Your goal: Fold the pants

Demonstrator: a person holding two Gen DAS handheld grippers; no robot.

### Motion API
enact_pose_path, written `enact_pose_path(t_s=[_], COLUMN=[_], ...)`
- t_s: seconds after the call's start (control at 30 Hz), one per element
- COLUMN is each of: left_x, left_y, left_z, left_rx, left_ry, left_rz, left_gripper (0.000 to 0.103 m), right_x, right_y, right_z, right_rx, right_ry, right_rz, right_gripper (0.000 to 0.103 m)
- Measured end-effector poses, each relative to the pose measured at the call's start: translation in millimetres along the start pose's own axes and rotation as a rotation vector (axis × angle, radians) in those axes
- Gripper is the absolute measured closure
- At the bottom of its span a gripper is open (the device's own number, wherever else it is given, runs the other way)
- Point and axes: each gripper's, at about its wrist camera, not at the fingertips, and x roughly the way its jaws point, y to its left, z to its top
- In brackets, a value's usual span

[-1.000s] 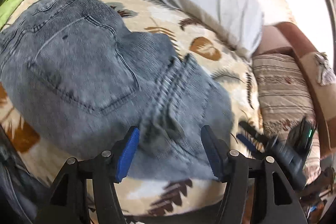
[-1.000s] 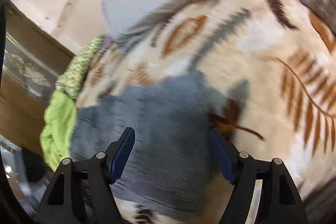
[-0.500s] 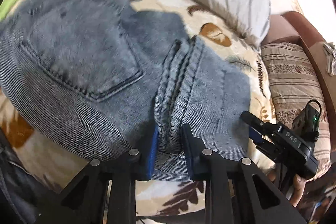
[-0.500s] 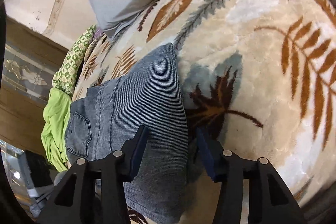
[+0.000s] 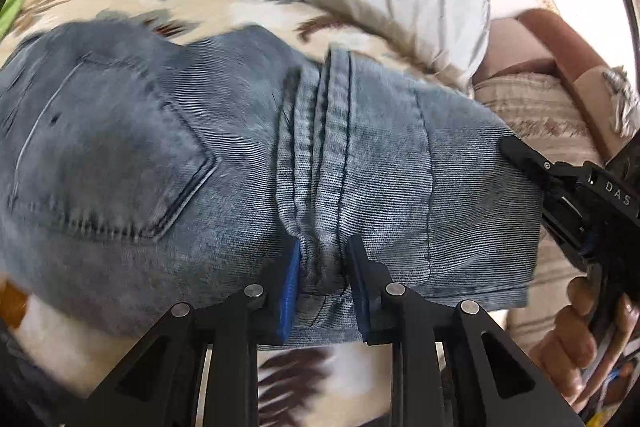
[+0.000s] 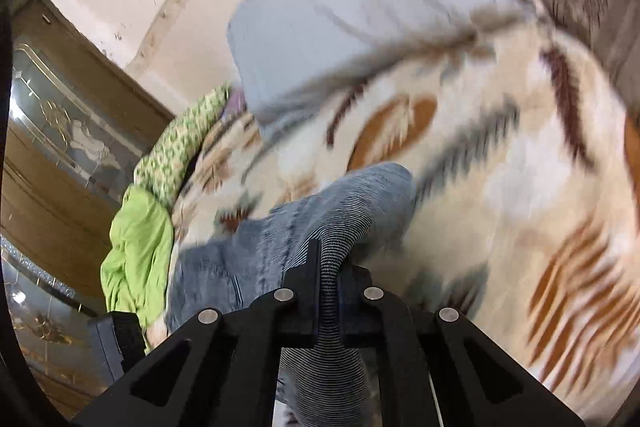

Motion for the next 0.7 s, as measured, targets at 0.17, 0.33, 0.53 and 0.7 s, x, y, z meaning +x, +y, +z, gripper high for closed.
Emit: enact_pose_path(t_s=[0.17, 0.33, 0.53, 0.7], left_x=[61, 86, 68, 70], left_y=[-28, -12, -1, -11], left_z=[23, 15, 7, -2], left_rx=[0.065, 0.040, 0.026, 0.105], left_ry=[0.086, 0.118, 0.099, 0.081], left_rz=[0.034, 0.048, 0.009, 0.080], left_gripper=[0.080, 0.078, 0.080, 0.079], right_x=[12, 64, 30, 44], right_y=[-42, -103, -85, -103], right_z=[27, -12, -17, -50], right_rx=[0.030, 0.142, 0.147, 0.190], right_ry=[-0.014, 0.134, 0.043, 0.175], right_rz=[-0.054, -0.234, -0.206, -0.255], right_gripper=[0.097, 0.070, 0.031, 0.069])
